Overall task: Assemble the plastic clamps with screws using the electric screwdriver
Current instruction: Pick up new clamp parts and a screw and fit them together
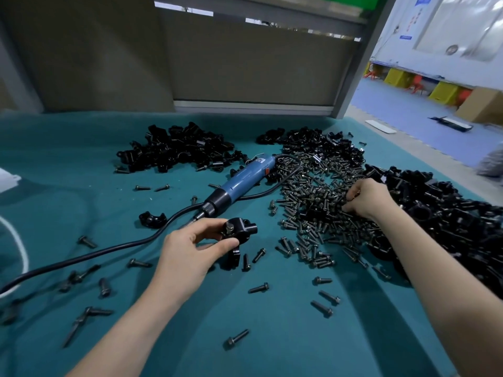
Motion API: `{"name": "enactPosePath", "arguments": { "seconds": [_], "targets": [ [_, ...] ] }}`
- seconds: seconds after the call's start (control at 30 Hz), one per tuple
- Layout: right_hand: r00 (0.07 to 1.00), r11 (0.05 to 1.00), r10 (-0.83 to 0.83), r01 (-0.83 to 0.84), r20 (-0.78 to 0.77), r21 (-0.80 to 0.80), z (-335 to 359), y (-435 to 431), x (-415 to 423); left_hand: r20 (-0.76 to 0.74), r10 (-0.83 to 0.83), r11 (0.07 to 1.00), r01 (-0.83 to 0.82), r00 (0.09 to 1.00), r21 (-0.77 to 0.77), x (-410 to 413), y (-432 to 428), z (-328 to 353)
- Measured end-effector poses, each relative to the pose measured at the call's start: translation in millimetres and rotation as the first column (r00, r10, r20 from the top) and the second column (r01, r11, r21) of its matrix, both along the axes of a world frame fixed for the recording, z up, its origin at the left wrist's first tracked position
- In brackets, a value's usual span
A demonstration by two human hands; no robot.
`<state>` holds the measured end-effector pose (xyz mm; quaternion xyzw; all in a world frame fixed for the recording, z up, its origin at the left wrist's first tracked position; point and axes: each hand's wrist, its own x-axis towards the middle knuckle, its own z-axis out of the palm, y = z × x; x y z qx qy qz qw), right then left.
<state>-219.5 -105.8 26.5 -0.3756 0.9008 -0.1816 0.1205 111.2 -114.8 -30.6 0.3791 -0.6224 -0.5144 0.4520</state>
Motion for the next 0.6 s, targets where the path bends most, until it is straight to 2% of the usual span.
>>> {"name": "enactPosePath", "arguments": {
  "seconds": [0.07,0.13,0.2,0.27,0.33,0.37,0.43,0.6],
  "targets": [
    [1.0,0.999,-0.003,0.002,-0.024,-0.038,0,1,1,-0.006,-0.006,1.0,0.006,1.0,-0.003,0,0,-1],
    [0.996,0.985,0.001,-0.016,-0.087,-0.174,5,4,8,-0.001,-0.003,1.0,0.003,1.0,-0.008,0,0,-1],
    [0.992,0.938,0.094,-0.115,-0.079,-0.326,15,8,26,0.006,-0.002,1.0,0.002,1.0,-0.009,0,-1,-2],
    [0.948,0.861,0.305,-0.233,0.093,-0.453,28,16,59,0.019,-0.004,1.0,0.004,1.0,-0.013,0,-1,0],
    [0.8,0.779,0.516,-0.292,0.305,-0.554,31,24,99,0.013,-0.009,1.0,0.01,1.0,-0.015,0,-1,2],
    [0.736,0.753,0.577,-0.312,0.354,-0.579,28,26,116,0.002,-0.013,1.0,0.013,1.0,-0.014,0,0,2],
    [0.682,0.723,0.63,-0.338,0.373,-0.602,18,25,143,-0.007,-0.015,1.0,0.015,1.0,-0.019,0,0,2],
    [0.684,0.72,0.628,-0.33,0.371,-0.61,-3,21,160,0.014,-0.017,0.998,0.018,1.0,-0.054,1,0,0]
  ]
}}
